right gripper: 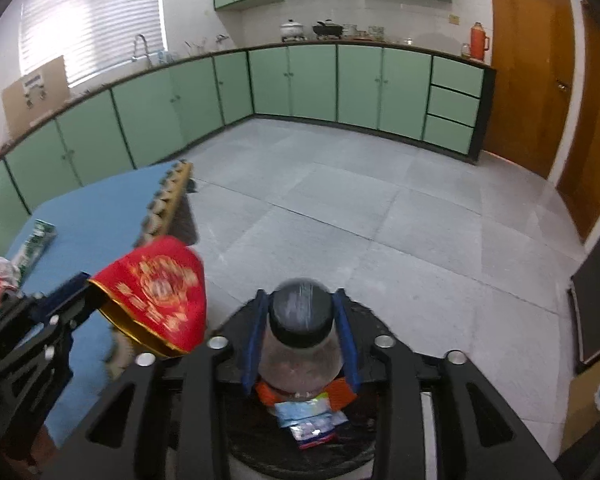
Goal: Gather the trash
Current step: 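Carry the red paper cup and plastic bottle over the bin and release both, then move both tools back over the red can and red plastic bag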
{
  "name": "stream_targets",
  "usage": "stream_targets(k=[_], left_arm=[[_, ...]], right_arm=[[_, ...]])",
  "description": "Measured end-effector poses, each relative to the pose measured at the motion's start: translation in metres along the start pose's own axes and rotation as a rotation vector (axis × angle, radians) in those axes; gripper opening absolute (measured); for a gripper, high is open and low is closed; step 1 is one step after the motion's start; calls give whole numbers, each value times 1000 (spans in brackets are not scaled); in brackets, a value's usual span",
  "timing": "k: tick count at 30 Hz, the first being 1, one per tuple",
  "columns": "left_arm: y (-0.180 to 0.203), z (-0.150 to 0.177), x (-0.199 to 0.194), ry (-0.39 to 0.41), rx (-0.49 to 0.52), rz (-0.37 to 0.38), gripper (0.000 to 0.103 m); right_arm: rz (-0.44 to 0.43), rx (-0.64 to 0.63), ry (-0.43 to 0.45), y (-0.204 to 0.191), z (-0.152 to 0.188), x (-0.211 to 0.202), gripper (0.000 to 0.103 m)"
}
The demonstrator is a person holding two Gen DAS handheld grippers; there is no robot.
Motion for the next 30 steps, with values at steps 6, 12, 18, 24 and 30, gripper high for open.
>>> stream_targets(k=[6, 12, 18, 24, 30], left_arm=[[17, 5, 7, -11, 39, 33, 50], [0, 1, -5, 16, 7, 4, 62], [-41, 0, -31, 51, -53, -60, 78], [-110, 9, -71, 85, -133, -189, 81], [-179, 27, -110, 89, -216, -310, 81]], right_arm=[[38, 60, 19, 26, 1, -1, 51], [40, 64, 16, 27, 3, -1, 63], [54, 66, 91, 5, -2, -16, 97], [-14, -4, 117, -49, -5, -26, 97], [-97, -90, 132, -120, -7, -31, 97]])
Point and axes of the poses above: each gripper's, at about its wrist camera, not at the fingertips, and x roughly the way its jaws point, y to its right, z to its underside, the point moved 9 cm from there along x, roughly the way its jaws point, and after that the axes turned 10 degrees about -y, right-handed, at the moved point
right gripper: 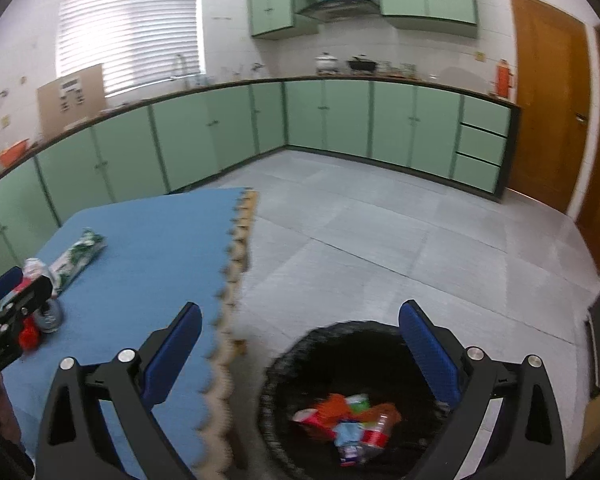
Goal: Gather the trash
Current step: 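Move both tools back over the red can and red plastic bag, then grasp the red plastic bag with the left gripper while the right gripper grasps the red can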
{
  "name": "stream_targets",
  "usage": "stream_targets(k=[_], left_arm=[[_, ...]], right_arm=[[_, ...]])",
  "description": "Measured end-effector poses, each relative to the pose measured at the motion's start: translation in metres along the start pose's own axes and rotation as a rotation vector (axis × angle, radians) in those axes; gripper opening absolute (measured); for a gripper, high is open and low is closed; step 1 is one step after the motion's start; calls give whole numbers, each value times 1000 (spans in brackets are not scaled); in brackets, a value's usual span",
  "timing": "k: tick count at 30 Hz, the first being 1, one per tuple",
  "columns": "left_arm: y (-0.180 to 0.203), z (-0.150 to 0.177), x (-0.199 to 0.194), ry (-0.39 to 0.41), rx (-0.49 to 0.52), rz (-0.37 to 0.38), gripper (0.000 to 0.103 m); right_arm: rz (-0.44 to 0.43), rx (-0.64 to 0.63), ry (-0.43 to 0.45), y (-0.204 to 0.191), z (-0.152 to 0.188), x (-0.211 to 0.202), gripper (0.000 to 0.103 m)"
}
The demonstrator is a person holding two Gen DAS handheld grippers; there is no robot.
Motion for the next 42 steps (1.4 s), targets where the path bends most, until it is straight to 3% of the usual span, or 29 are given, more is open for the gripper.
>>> stream_targets(k=[14, 20, 35, 38, 42], left_arm=[[-137, 38, -37, -26, -118, -194, 81], [-161, 56, -27, -79, -160, -168, 81], [-164, 69, 15, -162, -179, -93, 80], [-160, 71, 19, -175, -177, -77, 70], [-151, 75, 22, -193, -189, -21, 39]], right_arm=[[-219, -147, -15, -157, -1, 14, 97], [-240, -187, -18, -192, 6, 17, 97], [-216, -239, -46, -206, 18, 27, 97], [-217, -241, -51, -208, 19, 29, 97], [-218, -246, -52, -208, 21, 30, 97]])
Point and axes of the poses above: each gripper's, at about its wrist camera, not at the fingertips, and x roughly the way its jaws point, y to its right, z to its underside, the point moved 9 cm from there along x, roughly the way its jaws point, and after that the axes turned 10 degrees about -y, right-handed, at the moved point
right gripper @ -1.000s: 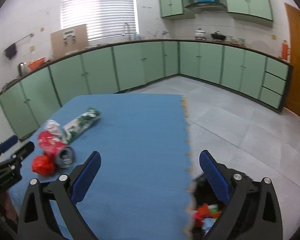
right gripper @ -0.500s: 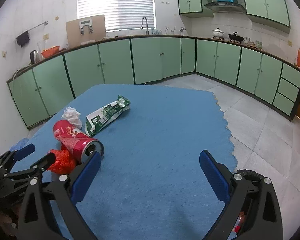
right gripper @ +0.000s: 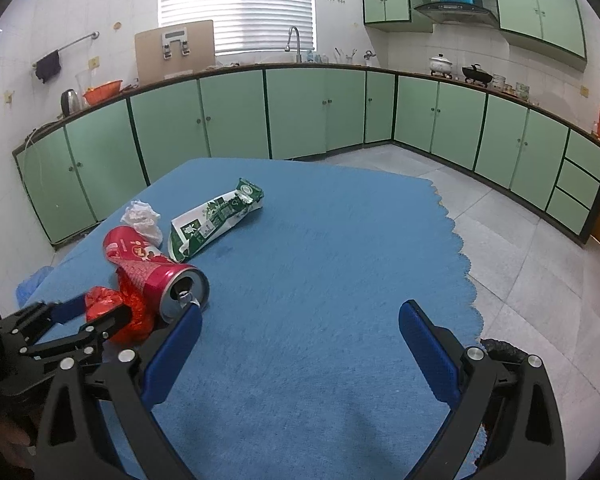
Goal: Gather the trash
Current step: 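Grasp the red plastic bag with the left gripper while the right gripper grasps the red can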
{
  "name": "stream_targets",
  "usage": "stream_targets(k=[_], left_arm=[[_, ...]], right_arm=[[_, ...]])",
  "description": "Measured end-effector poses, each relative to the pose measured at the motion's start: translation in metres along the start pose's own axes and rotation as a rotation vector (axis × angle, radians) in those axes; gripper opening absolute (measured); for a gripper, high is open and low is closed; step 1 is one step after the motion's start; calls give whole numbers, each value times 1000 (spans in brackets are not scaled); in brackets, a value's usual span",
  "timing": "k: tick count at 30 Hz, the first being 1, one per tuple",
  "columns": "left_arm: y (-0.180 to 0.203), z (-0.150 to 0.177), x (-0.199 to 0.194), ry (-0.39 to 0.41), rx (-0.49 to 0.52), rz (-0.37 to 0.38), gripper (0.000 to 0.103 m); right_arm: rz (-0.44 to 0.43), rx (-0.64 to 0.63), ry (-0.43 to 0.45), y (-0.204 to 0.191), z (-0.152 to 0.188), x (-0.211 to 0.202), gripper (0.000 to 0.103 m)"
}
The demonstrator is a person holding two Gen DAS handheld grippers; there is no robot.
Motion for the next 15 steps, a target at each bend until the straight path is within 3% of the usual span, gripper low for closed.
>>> stream_targets(k=[1, 3, 10, 15], left_arm=[[2, 0, -1, 4, 3, 0, 34], [5, 1, -2, 10, 12, -6, 13], [-4, 1, -22, 59, -27, -33, 5], [-32, 0, -50, 109, -81, -106, 5]], right_arm=[[0, -1, 0, 0, 0, 0, 97], [-1, 1, 0, 0, 0, 0, 97], [-24, -14, 2, -9, -1, 1, 97], [-72, -40, -6, -30, -1, 7, 97]])
Point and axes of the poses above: each gripper's, at about its wrist camera, not at the fingertips, and x roughly the way its jaws point, y to its right, z to its underside, the point moved 9 cm from there along x, roughly the way its jaws point, and after that the axes turned 10 degrees about -y, right-handed, at the moved point
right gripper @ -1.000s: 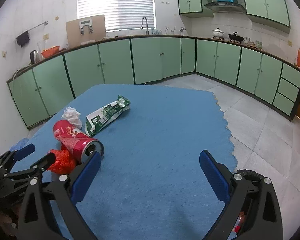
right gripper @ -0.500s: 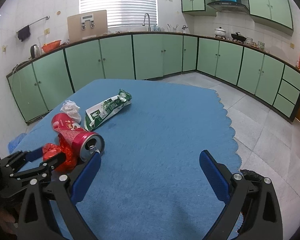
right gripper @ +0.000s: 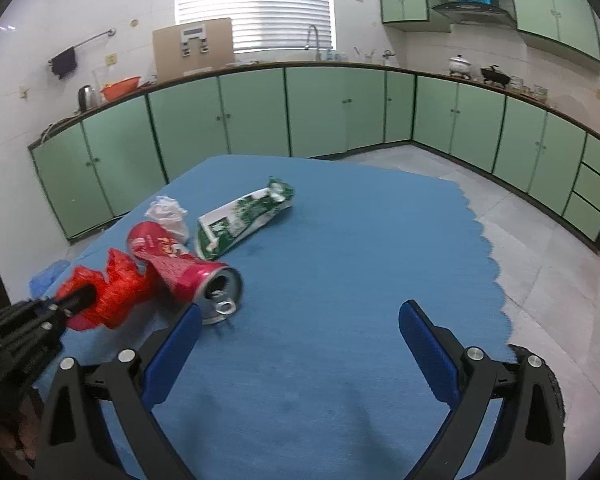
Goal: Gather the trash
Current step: 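Grasp the red plastic bag with the left gripper while the right gripper grasps the red can, then carry the red plastic bag and red can over the bin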
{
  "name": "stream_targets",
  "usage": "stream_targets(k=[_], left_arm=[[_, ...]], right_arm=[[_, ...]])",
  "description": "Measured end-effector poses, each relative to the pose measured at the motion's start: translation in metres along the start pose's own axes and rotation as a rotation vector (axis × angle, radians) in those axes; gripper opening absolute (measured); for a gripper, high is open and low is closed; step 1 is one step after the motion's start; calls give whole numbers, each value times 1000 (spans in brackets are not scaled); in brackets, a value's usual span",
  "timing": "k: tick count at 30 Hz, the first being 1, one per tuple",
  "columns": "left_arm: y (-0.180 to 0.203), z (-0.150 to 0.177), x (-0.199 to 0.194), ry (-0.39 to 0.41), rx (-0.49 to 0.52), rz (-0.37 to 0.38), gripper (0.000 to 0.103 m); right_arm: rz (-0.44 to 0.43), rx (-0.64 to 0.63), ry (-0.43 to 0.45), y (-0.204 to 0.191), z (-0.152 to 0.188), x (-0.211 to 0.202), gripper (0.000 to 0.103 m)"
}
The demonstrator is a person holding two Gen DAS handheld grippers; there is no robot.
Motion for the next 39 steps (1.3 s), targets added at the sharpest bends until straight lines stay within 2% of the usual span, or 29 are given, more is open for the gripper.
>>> stream_targets(k=[5, 7, 16, 32, 33, 35, 36, 37, 39], left_arm=[[-29, -5, -12, 35, -30, -121, 4], [-32, -5, -12, 35, -28, -138, 4], [-36, -7, -10, 42, -25, -153, 4], [-63, -9, 21, -19, -64, -153, 5], [-66, -9, 22, -20, -69, -153, 4], [-69, -10, 23, -20, -76, -153, 5], [-69, -9, 23, -20, -78, -155, 5], [-70, -9, 23, -20, -78, -156, 5], [-71, -8, 22, -21, -81, -156, 5]], right_arm=[[-39, -15, -17, -19, -1, 11, 97], [-54, -26, -23, -27, 0, 15, 97], [-86, -56, -44, -50, -11, 39, 97], [-103, -61, -93, -66, -20, 77, 96], [-105, -66, -98, -68, -21, 78, 94], [-126, -72, -115, -72, -21, 82, 79], [-139, -73, -126, -73, -20, 83, 75], [-155, -71, -145, -75, -18, 85, 65], [-172, -67, -171, -77, -13, 87, 60]])
Point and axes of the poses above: each gripper's, at about its wrist camera, not at the fingertips, and x roughly the way its jaws point, y to its right, z to its underside, the point moved 9 cm from there along x, roughly the way its jaws point, and after that the axes turned 10 degrees about -y, right-handed, at the moved point
